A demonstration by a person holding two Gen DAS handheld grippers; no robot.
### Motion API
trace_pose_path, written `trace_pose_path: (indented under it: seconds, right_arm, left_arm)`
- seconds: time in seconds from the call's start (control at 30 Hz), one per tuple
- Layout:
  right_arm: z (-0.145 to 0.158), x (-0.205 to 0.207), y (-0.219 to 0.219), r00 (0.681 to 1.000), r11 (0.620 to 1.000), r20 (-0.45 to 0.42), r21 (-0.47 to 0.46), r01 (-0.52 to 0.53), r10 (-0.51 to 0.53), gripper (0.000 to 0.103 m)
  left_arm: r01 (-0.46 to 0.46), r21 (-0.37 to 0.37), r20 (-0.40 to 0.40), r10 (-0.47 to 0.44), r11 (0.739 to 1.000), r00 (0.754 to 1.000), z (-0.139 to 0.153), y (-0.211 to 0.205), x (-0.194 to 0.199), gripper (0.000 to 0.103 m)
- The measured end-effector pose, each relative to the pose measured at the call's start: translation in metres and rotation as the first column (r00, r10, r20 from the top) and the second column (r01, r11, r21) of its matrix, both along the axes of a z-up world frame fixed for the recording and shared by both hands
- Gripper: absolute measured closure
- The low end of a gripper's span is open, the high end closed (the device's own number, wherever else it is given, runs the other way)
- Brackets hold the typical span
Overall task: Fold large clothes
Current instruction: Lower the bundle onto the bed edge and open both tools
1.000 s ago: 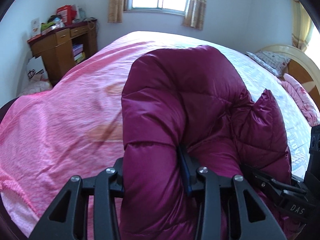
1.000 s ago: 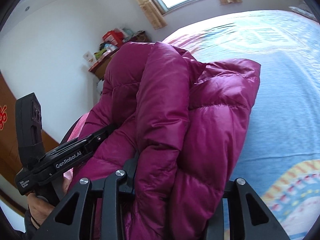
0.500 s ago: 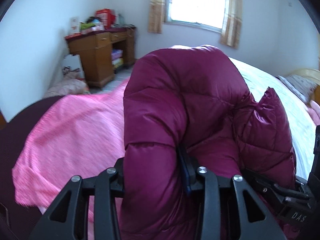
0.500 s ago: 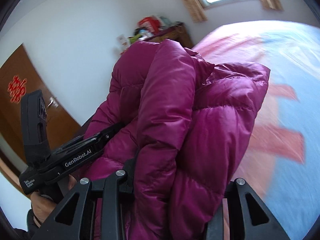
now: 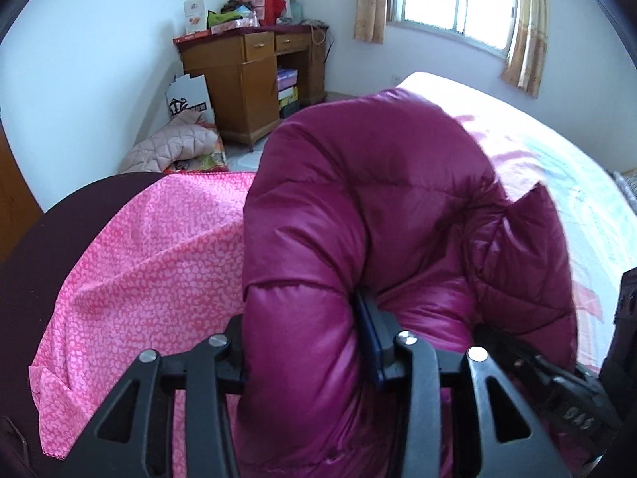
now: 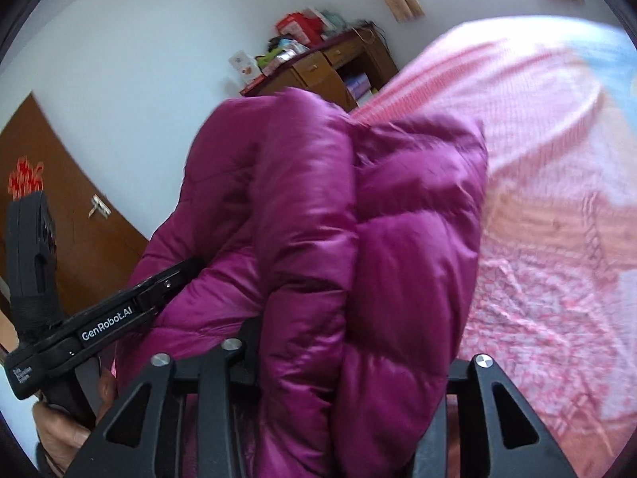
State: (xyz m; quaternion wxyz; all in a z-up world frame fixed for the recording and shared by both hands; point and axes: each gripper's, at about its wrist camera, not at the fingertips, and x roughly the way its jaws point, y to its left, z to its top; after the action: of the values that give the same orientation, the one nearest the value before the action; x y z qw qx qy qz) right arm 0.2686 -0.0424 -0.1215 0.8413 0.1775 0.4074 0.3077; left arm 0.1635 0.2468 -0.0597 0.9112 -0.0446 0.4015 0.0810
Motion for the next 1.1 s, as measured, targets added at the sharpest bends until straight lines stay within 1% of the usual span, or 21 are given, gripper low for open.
trace_pose_path:
  seconds: [0.13,0.23,0.3,0.33,0.4,0.43,0.47,0.5,0.53,0.6,0.63,0.67,0.73,0.8,0.83,0.87,0.93,1.0,1.1]
  right_arm:
    - [0.002,0.003,0.002,1.000,1.000,-0.012,-0.005,0.000,0.000,0.057]
    - [0.009,-0.002,-0.004,0.999,1.000,-0.013,0.006,0.031,-0.031,0.051]
    - [0.016,-0.012,-0.017,0.997,0.996,-0.009,0.037,0.083,-0.082,0.051]
    - [0.021,-0.019,-0.024,0.993,0.993,0.006,0.036,0.116,-0.116,0.051]
    - [0.038,-0.038,-0.034,0.972,0.975,0.084,-0.013,0.220,-0.218,0.051]
    - [0.050,-0.047,-0.036,0.957,0.965,0.143,-0.045,0.260,-0.251,0.051]
    - [0.062,-0.053,-0.033,0.947,0.961,0.198,-0.068,0.269,-0.252,0.051]
    - [0.074,-0.056,-0.026,0.943,0.961,0.243,-0.097,0.258,-0.229,0.051]
    - [0.086,-0.056,-0.013,0.940,0.960,0.285,-0.150,0.235,-0.186,0.053]
    - [0.101,-0.051,0.017,0.939,0.949,0.333,-0.259,0.180,-0.088,0.064]
    - [0.103,-0.048,0.029,0.942,0.947,0.332,-0.288,0.145,-0.044,0.072]
    - [0.102,-0.041,0.039,0.948,0.946,0.317,-0.302,0.120,-0.019,0.075]
    - [0.094,-0.024,0.054,0.962,0.936,0.272,-0.335,0.104,-0.009,0.077]
    - [0.079,-0.010,0.053,0.976,0.926,0.213,-0.360,0.113,-0.037,0.077]
    - [0.067,-0.003,0.048,0.984,0.922,0.170,-0.367,0.121,-0.062,0.077]
    - [0.057,0.002,0.042,0.987,0.925,0.135,-0.359,0.126,-0.082,0.081]
    - [0.042,0.008,0.032,0.989,0.936,0.095,-0.325,0.135,-0.110,0.082]
    - [0.033,0.008,0.027,0.989,0.941,0.092,-0.309,0.139,-0.116,0.082]
    - [0.026,0.008,0.032,0.987,0.930,0.134,-0.341,0.134,-0.093,0.083]
  left_arm:
    - [-0.003,0.077,-0.016,0.004,0.997,1.000,-0.004,-0.006,0.005,0.054]
    - [-0.001,0.082,-0.014,0.002,0.997,1.000,-0.004,-0.002,0.005,0.052]
    - [-0.001,0.077,-0.011,0.002,0.997,1.000,-0.004,0.000,0.004,0.052]
    - [-0.003,0.077,-0.009,0.003,0.997,1.000,-0.003,-0.002,0.003,0.052]
    - [-0.004,0.077,-0.008,0.004,0.997,1.000,-0.002,-0.001,0.003,0.052]
    - [-0.005,0.076,-0.007,0.006,0.997,1.000,-0.002,-0.001,0.003,0.052]
    - [-0.006,0.075,-0.006,0.006,0.997,1.000,-0.002,-0.001,0.003,0.052]
    - [-0.006,0.076,-0.005,0.007,0.997,1.000,-0.002,0.000,0.004,0.052]
    - [-0.007,0.077,-0.004,0.007,0.997,1.000,-0.002,0.000,0.004,0.052]
    - [-0.008,0.081,-0.003,0.008,0.997,1.000,-0.002,-0.001,0.003,0.052]
    - [-0.008,0.083,-0.003,0.008,0.996,1.000,-0.002,-0.001,0.003,0.052]
    - [-0.008,0.085,-0.003,0.008,0.996,1.000,-0.002,-0.001,0.003,0.052]
    - [-0.007,0.083,-0.004,0.007,0.997,1.000,-0.001,-0.002,0.002,0.052]
    - [-0.007,0.080,-0.004,0.007,0.997,1.000,-0.001,-0.003,0.001,0.051]
    - [-0.005,0.081,-0.004,0.005,0.997,1.000,-0.001,-0.004,0.001,0.050]
    - [-0.003,0.085,-0.003,0.003,0.996,1.000,-0.001,-0.005,0.001,0.049]
    - [0.003,0.101,-0.003,-0.002,0.995,1.000,-0.001,-0.009,0.001,0.048]
    - [-0.003,0.125,0.000,0.003,0.992,1.000,-0.001,-0.014,0.001,0.047]
    - [-0.013,0.147,-0.007,0.014,0.989,1.000,-0.003,-0.018,0.004,0.046]
